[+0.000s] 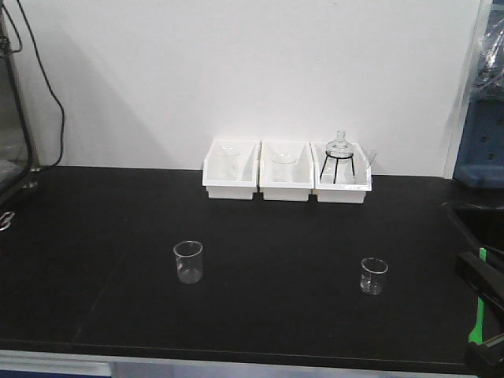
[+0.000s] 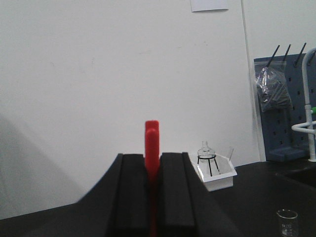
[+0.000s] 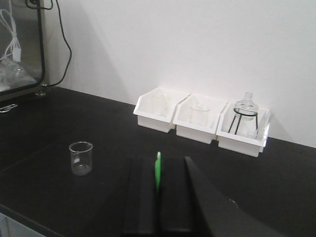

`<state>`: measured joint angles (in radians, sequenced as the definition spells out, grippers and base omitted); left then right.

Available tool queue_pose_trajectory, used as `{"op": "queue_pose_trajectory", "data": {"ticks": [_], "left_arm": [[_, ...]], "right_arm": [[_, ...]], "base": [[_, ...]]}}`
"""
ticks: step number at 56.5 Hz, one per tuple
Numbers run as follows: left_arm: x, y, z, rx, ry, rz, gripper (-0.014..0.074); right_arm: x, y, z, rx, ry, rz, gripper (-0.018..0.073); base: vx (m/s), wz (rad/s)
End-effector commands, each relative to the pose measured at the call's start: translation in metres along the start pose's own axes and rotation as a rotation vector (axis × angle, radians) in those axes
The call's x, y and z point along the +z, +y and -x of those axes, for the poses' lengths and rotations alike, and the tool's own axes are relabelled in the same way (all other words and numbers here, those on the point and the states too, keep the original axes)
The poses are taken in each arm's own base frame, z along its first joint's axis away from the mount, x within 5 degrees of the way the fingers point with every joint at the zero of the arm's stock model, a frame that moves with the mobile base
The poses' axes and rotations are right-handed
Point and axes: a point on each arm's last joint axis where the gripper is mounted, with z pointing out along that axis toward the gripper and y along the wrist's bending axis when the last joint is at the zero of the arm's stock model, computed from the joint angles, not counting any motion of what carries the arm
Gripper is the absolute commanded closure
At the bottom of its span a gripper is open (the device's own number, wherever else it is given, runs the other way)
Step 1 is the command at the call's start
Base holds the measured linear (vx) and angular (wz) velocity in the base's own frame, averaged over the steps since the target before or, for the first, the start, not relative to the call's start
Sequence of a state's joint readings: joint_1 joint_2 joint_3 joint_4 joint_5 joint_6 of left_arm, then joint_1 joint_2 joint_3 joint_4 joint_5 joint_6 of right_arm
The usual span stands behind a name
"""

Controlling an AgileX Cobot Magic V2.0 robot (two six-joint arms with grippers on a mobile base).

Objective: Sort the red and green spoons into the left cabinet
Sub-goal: 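Turn the base away from the bench toward the open floor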

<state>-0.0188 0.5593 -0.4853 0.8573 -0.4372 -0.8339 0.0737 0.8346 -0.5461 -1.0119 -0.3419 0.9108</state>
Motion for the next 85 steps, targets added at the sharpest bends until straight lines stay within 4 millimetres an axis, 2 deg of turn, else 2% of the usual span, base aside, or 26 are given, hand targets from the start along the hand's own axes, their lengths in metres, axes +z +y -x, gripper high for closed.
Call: {"op": "queue_pose_trajectory", "data": {"ticks": [1, 85], "left_arm": [[0.0010, -0.0019, 0.0134, -0.028, -0.067, -0.024, 0.0566], [0.0010, -0.0019, 0.0134, -0.028, -0.067, -0.024, 0.0566]], "right_arm": [[-0.0017, 0.0017, 0.0145, 0.001, -0.067, 0.023, 0.0565], [-0.0017, 0.0017, 0.0145, 0.001, -0.067, 0.023, 0.0565]], "base": [[-0.17, 0.26], [-0.08, 0.46]]}}
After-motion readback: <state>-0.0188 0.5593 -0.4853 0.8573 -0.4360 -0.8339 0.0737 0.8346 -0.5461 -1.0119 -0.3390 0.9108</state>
